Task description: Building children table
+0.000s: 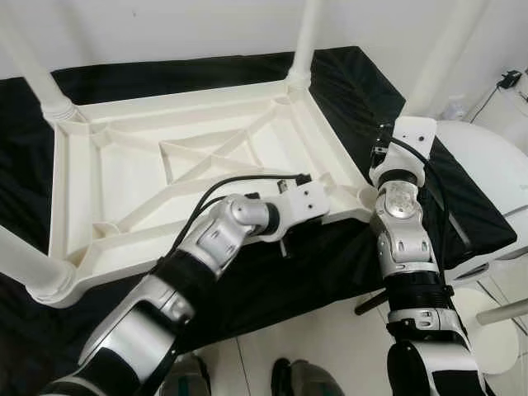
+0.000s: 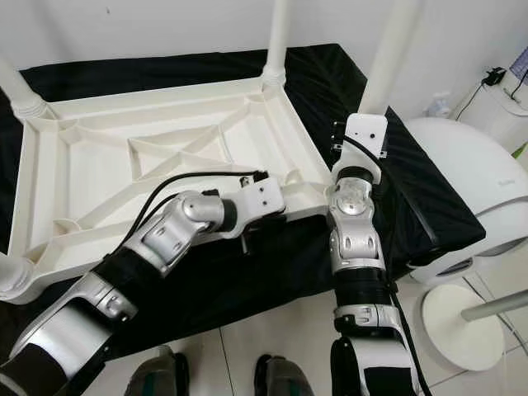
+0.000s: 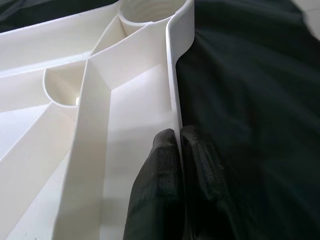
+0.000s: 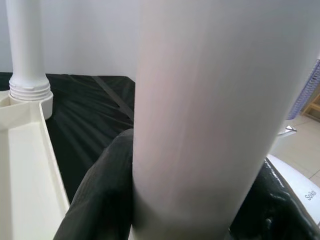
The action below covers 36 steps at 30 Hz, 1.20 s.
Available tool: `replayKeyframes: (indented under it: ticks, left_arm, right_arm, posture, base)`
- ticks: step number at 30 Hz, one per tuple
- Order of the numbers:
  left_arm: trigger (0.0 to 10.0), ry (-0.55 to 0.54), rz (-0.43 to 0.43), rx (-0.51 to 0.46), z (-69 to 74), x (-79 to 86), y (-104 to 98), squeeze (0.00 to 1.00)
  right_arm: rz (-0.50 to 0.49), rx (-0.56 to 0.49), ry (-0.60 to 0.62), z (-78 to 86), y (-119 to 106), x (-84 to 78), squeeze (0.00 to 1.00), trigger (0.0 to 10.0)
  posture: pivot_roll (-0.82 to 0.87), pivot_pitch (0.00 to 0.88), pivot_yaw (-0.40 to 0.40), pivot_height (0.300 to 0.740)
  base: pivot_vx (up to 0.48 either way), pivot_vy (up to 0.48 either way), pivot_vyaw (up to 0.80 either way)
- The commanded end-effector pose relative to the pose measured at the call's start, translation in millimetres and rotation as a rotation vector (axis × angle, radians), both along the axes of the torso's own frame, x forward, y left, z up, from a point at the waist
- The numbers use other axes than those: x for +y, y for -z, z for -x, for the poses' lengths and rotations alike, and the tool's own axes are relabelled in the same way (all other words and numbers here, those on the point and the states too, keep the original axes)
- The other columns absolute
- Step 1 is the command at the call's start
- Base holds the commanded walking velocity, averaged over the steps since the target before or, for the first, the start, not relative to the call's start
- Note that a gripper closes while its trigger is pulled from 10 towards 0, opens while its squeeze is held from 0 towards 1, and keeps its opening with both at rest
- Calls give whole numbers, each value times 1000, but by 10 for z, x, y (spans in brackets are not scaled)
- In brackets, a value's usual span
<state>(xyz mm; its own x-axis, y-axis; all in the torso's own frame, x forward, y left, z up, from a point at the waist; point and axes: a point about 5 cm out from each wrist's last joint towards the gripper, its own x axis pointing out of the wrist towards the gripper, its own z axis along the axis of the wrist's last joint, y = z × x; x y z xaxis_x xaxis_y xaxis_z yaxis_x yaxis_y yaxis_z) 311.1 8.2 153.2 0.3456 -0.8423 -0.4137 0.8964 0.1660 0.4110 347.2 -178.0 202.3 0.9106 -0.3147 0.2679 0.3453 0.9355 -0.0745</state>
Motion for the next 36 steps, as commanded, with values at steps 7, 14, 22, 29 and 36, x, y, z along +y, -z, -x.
replayKeyframes:
  ticks: [7, 14, 22, 29, 36]
  left_arm:
    - [10000, 119, -42, 16, 142, 345, -49, 0]
    - [10000, 9, -93, 40, 41, 721, 15, 0]
    - [10000, -158, -127, 34, -136, 1054, 78, 0]
    - [10000, -77, -137, 67, 6, 1122, 113, 0]
    - [10000, 23, -113, 111, 130, 1170, 85, 0]
  right_arm:
    - [-4, -11, 4, 6, -33, -5, 0, 10000]
    - [-8, -11, 0, 12, -30, -6, 0, 10000]
    - [-32, -53, -141, 6, -90, 143, 0, 10000]
    - [-27, -66, -175, 17, -111, 175, 0, 10000]
    - [-21, -58, -172, 4, -99, 147, 0, 10000]
  posture:
    - [15, 98, -40, 740]
    - [21, 107, -41, 740]
    - [23, 109, -47, 740]
    - [15, 107, -43, 740]
    - [20, 107, -47, 740]
  base:
    - [0, 0, 0]
    - [0, 0, 0]
    - [0, 0, 0]
    - [0, 0, 0]
    - [0, 0, 0]
